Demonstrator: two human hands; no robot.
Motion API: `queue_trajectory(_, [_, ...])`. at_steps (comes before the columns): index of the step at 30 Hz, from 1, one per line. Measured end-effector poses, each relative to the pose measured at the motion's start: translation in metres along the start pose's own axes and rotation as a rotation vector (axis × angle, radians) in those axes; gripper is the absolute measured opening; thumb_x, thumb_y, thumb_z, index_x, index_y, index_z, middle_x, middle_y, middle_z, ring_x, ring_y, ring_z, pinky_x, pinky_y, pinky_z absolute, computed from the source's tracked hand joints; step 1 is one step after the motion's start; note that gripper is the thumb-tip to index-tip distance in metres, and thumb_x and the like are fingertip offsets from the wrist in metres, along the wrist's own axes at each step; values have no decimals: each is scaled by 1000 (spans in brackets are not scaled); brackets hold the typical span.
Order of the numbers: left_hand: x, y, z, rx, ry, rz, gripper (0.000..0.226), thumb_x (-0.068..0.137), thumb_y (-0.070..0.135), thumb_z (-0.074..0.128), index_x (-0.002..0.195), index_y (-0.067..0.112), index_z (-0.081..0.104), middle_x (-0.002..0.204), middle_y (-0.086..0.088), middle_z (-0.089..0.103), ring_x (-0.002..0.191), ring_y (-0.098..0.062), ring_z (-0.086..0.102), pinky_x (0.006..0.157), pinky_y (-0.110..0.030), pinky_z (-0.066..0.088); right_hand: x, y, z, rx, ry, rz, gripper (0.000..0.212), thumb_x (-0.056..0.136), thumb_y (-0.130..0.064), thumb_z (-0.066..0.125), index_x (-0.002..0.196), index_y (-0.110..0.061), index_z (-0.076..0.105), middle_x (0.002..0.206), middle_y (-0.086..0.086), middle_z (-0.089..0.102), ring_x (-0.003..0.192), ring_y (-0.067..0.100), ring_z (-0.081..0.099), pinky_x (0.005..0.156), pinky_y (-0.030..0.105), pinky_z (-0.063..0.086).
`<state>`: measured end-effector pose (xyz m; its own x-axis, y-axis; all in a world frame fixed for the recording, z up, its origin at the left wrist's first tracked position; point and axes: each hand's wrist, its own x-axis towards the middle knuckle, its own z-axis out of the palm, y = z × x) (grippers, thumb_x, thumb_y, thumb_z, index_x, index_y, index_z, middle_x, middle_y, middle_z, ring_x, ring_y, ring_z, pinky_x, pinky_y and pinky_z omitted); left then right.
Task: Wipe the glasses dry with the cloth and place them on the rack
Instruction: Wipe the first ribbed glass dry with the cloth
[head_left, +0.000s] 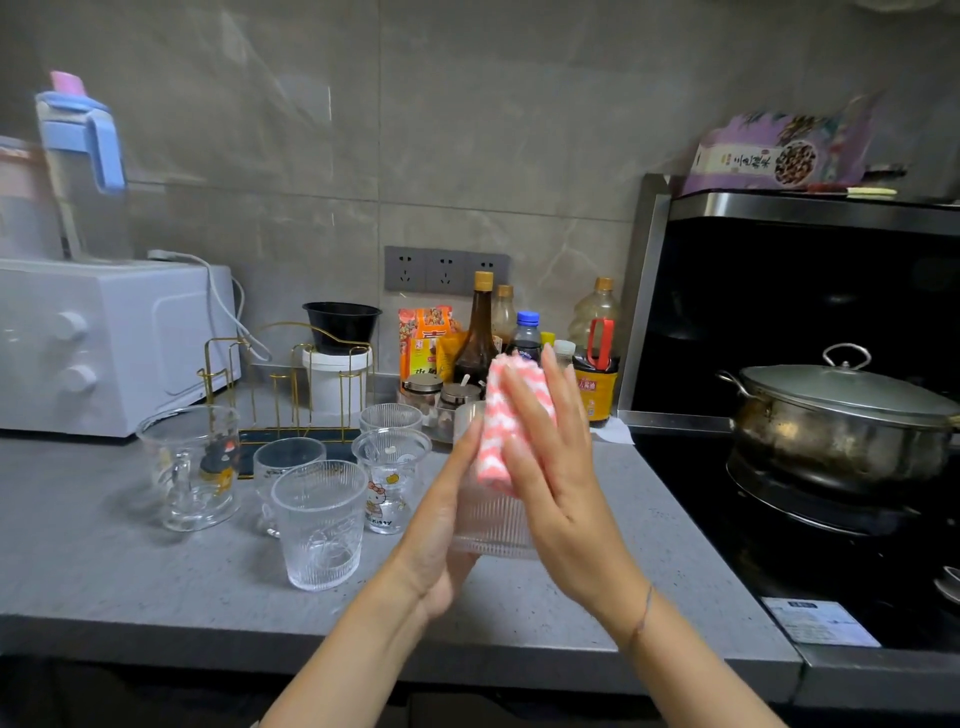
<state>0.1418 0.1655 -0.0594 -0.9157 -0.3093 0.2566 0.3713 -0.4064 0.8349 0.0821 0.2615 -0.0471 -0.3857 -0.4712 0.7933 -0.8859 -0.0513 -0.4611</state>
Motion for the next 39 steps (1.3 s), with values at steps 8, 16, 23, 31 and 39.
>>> queue_trajectory(8, [4,15,0,-249,-68,-139,77,82,73,39,85,7,79,92,-11,73,81,-21,71,85,-33,55,-46,-10,21,-12,-106,-48,49,99,-46,31,147,-46,21,158,-23,-3,147,10,-15,113,34,3])
queue_trajectory(16, [0,4,-1,-123,-42,-99,57,83,62,59,119,19,70,127,-15,65,113,-29,58,108,-51,36,2,-3,3,118,75,64,47,97,-49,33,144,-44,33,158,-24,2,147,6,-7,117,54,16])
queue_trajectory(23, [-4,1,-2,-114,2,-66,59,72,53,72,117,15,71,122,-17,67,105,-27,62,99,-46,43,-2,2,-2,187,11,65,48,98,-43,32,146,-42,31,158,-24,2,147,6,-5,114,57,22])
queue_trajectory(31, [7,7,-1,-329,-53,-189,63,83,59,48,93,5,78,104,-13,72,90,-23,72,86,-34,57,-48,-1,18,93,-43,-11,48,99,-49,31,145,-37,31,160,-17,2,149,14,-6,118,48,9])
queue_trajectory(39, [4,-2,-2,-207,-34,-120,54,88,50,51,121,11,68,127,-14,65,109,-26,63,98,-40,45,-3,6,0,74,78,61,43,101,-39,30,144,-39,33,159,-21,0,146,4,-10,122,41,2])
